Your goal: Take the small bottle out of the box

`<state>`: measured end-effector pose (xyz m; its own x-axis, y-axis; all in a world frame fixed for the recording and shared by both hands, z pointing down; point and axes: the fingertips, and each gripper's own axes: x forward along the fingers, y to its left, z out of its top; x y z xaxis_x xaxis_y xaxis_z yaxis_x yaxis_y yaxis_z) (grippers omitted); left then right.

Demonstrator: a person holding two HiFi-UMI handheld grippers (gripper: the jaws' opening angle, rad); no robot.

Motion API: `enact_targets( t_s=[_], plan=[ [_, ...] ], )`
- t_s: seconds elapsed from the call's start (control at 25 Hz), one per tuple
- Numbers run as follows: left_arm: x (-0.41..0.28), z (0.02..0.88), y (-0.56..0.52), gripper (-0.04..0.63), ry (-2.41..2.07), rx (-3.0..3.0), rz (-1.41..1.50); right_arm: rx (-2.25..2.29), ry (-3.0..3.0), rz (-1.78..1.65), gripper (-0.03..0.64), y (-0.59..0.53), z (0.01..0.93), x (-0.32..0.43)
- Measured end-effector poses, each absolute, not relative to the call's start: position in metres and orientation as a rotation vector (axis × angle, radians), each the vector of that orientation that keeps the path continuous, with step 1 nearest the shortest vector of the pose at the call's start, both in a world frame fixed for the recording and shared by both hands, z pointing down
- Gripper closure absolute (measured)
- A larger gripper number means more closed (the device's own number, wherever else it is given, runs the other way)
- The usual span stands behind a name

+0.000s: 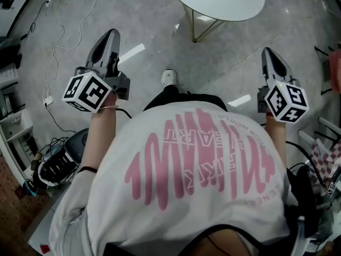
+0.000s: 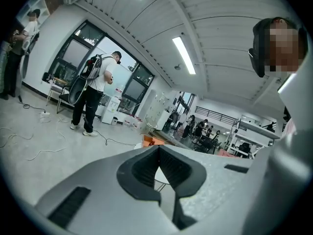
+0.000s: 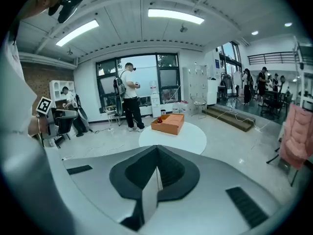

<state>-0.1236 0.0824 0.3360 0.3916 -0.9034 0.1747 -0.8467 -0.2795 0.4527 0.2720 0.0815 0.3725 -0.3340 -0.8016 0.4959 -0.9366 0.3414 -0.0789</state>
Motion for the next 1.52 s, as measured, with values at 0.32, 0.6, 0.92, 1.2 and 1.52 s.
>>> enact_targets(
  t_s=[0.32, 0.6, 0.92, 1.2, 1.52],
  plan=[
    [-0.195, 0.327, -0.007, 0.589, -1.433, 2.218, -0.200, 1.546, -2.259, 0.430, 0.614, 0.002, 0.349, 0.181],
    [-0.223, 0.319, -0.059, 0.589, -1.377, 2.265, -0.249, 1.549, -2.244, 0.394, 0.614, -0.041, 0.342, 0.143],
    [-0.237, 0.323, -0.087, 0.589, -1.382, 2.272, -0.255, 1.557, -2.236, 0.375, 0.614, -0.070, 0.336, 0.121],
    [-0.227, 0.328, -0.095, 0.589, -1.381, 2.274, -0.225, 1.515, -2.252, 0.401, 0.614, -0.081, 0.345, 0.099],
    [-0.213, 0.349, -0.104, 0.589, -1.379, 2.222, -0.185, 1.449, -2.289, 0.433, 0.614, -0.117, 0.356, 0.079]
  ],
)
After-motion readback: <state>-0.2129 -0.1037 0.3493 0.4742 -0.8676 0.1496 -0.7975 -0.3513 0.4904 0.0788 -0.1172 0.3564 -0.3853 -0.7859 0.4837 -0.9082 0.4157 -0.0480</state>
